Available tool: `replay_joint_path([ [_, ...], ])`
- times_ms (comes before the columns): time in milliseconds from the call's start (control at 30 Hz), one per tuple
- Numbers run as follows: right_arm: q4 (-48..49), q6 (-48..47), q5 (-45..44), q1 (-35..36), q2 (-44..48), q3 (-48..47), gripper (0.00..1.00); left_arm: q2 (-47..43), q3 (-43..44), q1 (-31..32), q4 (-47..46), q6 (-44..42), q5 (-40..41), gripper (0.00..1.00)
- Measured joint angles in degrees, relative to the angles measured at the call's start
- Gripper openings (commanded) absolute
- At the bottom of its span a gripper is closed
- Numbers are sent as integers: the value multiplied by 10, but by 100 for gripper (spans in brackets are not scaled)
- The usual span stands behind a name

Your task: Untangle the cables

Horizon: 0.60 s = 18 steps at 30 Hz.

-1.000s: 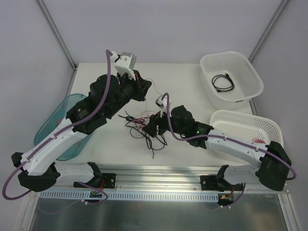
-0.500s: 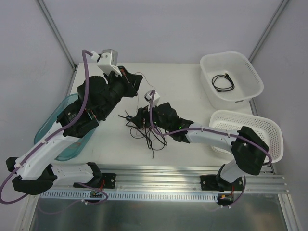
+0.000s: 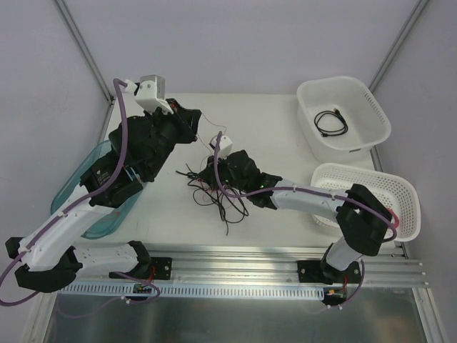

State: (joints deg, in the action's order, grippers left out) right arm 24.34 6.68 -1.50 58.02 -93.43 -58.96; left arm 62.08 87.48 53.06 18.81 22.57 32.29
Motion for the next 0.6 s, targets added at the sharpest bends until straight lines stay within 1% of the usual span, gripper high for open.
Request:
replay_joint_path([
  [33,-22,-3,5,0,11,-2,1,-2,-5,-3,-1,-7,6,17],
  [67,-50,-6,9,0,22,-10,1,-4,-10,-8,-2,-14,11,31],
  [100,-82,-10,15,0,34,-22,1,-6,-17,-18,-3,-22,12,40],
  [200,-167,-19,27,-3,78,-65,1,-8,-38,-56,-6,-32,8,56],
  [233,-197,-20,31,-6,93,-87,1,-10,-47,-72,-5,-34,0,60],
  [267,-232,-22,35,-11,106,-114,1,-11,-56,-92,-5,-33,-14,63],
  [300,-261,-23,38,-17,118,-143,1,-12,-65,-108,-5,-34,-26,71],
  [400,-321,-23,48,-45,146,-221,1,-17,-91,-153,-5,-36,-71,85],
  [467,-358,-25,52,-65,160,-271,1,-21,-108,-171,-5,-38,-100,88],
  [600,-420,-37,53,-84,170,-357,1,-36,-144,-186,-7,-43,-151,89],
])
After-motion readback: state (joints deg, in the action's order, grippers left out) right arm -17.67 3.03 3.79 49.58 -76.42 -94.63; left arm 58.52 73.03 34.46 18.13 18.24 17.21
